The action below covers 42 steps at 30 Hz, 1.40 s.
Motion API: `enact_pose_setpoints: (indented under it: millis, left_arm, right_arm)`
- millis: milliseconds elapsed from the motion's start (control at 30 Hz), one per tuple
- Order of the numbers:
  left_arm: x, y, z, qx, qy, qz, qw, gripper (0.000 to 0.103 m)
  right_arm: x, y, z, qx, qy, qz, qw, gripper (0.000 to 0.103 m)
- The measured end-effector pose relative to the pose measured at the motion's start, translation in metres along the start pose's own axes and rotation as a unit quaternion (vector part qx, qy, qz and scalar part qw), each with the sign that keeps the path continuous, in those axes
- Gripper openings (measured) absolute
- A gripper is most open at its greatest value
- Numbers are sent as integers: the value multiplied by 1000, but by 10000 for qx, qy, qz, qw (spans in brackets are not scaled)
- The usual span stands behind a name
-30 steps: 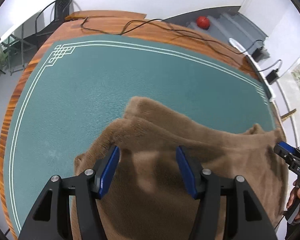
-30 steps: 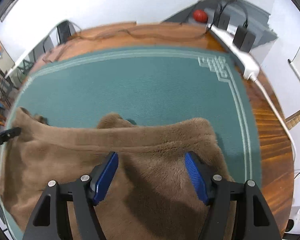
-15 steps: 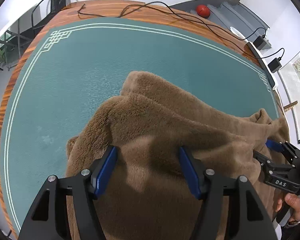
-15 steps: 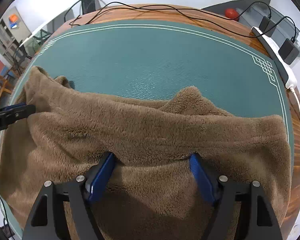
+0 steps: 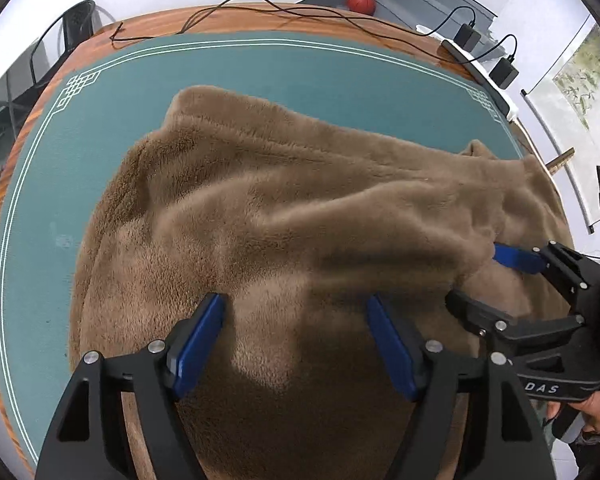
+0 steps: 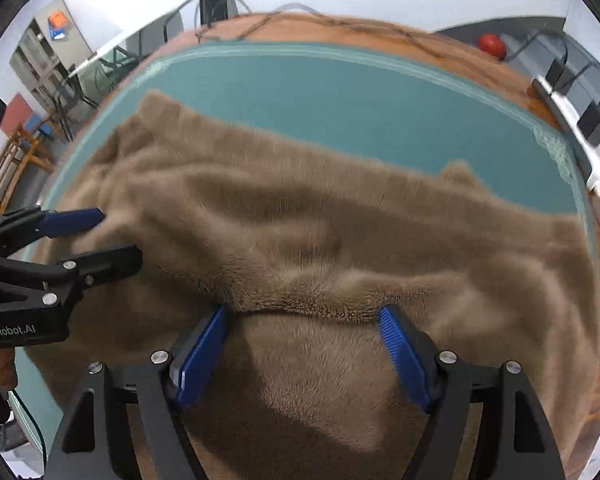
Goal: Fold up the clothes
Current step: 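Smooth the flattened fleece with both open grippers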
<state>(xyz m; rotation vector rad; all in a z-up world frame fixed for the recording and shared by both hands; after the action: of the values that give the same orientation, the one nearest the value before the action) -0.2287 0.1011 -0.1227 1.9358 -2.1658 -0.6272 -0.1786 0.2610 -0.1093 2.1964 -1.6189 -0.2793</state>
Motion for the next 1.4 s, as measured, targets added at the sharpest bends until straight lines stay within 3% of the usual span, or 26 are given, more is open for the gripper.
enact_pose_setpoints:
  millis: [133,300,467,667,767,933,1200,1300,1400]
  left_arm:
    - [-5,0,-2,6,131,32,9999,78]
    - [-20,-7,-30,-273,-64,56,9996,78]
    - [-46,-35,-44,-397,-214,365,9983,78]
    - [-46,-62,-21,-128,69,587,9982,78]
    - [-48,-65,-17,-170,189,744,9969,79]
    - [-50,-62,-21,-95,313,775,9965,80]
    - [-87,-51,-49,-316,-149,869,9956,80]
    - [-107,-62,-54,-249,-370,1025,9937,80]
    - [-121,-63,-57,-247,-425,1150,9921,80]
  right_arm:
    - [-1,-2,-1,-27,44,68,10000,84]
    - [-13,-14,-47,-453,-57,198,9988,84]
    - [-41,-60,-85,-621,-301,370,9969,84]
    - [-71,-116,-82,-244,-406,696,9964,84]
    - [-66,-121,-78,-247,-508,462,9973,88]
    - [-76,-136,-97,-500,-183,1096,9925,91]
    - [-96,-159,-134,-925,409,2214,9699,91]
    - [-108,-182,-144,-934,685,2763,9541,91]
    - [-120,-205,-146,-960,930,3414,9304,91]
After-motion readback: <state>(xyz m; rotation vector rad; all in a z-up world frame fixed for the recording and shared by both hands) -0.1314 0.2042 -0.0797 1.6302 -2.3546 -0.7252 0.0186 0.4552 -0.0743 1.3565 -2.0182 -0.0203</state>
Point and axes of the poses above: each gripper's, at about its wrist camera, not at the fingertips, and z roughly the way its jaws point, x to its left, y to its top, the point moved 7 cm from there along z, roughly the way its jaws point, and after that the axes turned 5 degrees about -x, right-handed, at the moved point
